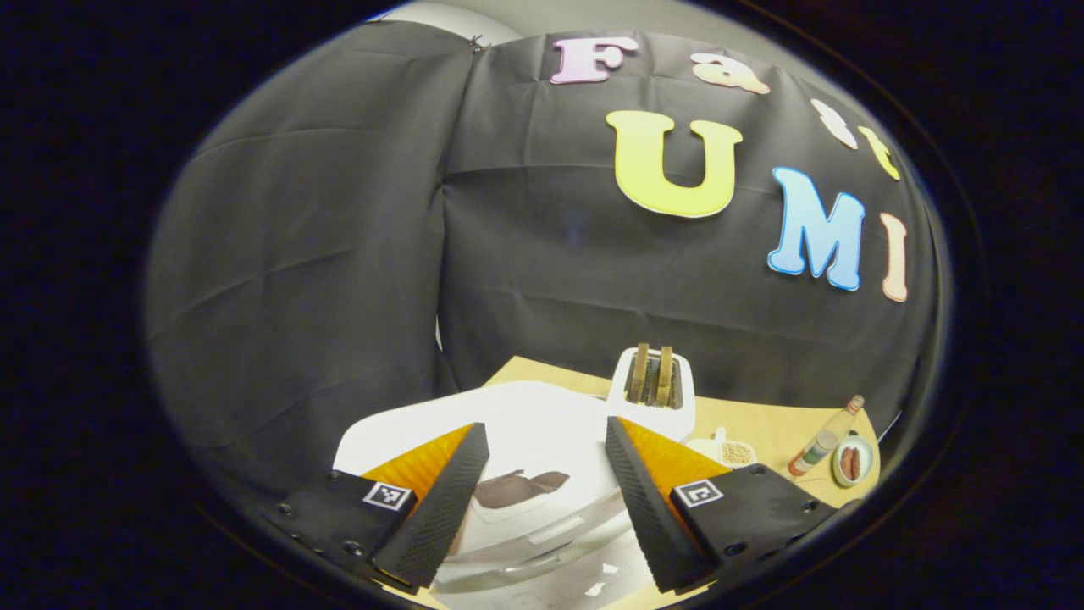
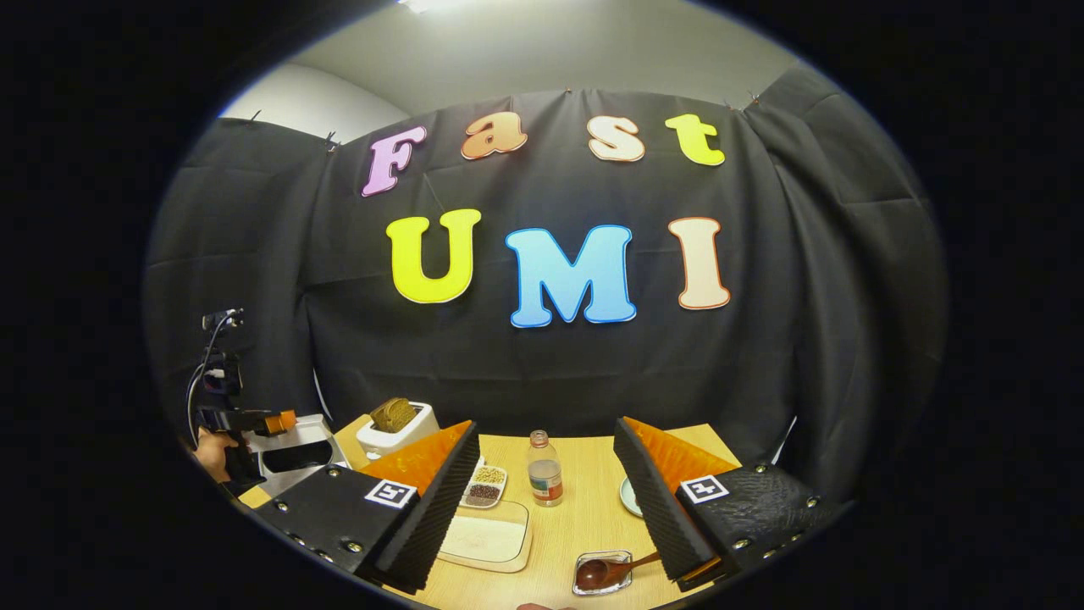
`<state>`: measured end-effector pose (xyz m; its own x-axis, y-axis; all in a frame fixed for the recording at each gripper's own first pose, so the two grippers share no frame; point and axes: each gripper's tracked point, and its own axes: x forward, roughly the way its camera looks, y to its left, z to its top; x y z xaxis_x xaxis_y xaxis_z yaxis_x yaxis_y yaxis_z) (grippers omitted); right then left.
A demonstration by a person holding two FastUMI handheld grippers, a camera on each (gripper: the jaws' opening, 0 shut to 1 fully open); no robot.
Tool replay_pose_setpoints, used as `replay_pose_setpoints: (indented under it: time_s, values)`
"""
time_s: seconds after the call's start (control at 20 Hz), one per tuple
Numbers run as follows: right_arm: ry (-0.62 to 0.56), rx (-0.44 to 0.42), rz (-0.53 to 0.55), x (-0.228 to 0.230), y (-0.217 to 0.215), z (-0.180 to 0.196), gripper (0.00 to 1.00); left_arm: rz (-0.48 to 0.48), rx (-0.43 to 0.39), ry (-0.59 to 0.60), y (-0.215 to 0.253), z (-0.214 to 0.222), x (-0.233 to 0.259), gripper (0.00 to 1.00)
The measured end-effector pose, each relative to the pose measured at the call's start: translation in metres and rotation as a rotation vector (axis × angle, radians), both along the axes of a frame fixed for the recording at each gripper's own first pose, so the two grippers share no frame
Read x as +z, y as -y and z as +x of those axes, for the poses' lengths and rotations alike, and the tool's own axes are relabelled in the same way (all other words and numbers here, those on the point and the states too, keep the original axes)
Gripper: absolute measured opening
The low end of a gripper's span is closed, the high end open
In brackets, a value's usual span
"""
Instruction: Close the left gripper, press the button to open the rice cooker; take a wooden spoon from the chopstick holder with the right hand, scoop a spoonful of rice and pour it into the rice cooker, then put the wooden spoon back into the chopstick holder.
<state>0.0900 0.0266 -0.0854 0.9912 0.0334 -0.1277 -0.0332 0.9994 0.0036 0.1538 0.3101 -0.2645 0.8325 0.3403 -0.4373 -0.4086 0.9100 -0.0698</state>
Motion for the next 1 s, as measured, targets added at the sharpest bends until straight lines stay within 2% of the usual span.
replay_pose_setpoints:
  time_s: [0.4,0.45,0.55,0.6,1.0]
  values:
    - [-0.018,-0.017,0.025,-0.006,0.004,-0.010,0.98,-0.008,-0.040,-0.067,0.015,-0.011,-0.031,0.96]
    - [-0.010,-0.023,0.018,-0.003,0.006,-0.012,0.93,0.000,-0.050,-0.087,0.017,-0.016,-0.035,0.97]
    - [-0.005,-0.032,0.001,-0.003,0.010,-0.014,0.93,0.002,-0.059,-0.128,0.022,-0.021,-0.046,0.96]
    - [-0.005,-0.037,-0.001,-0.003,0.012,-0.015,0.98,0.003,-0.067,-0.149,0.024,-0.022,-0.050,0.96]
    - [-0.035,-0.043,0.005,-0.013,0.015,-0.023,0.98,0.012,-0.105,-0.271,0.030,-0.025,-0.068,0.97]
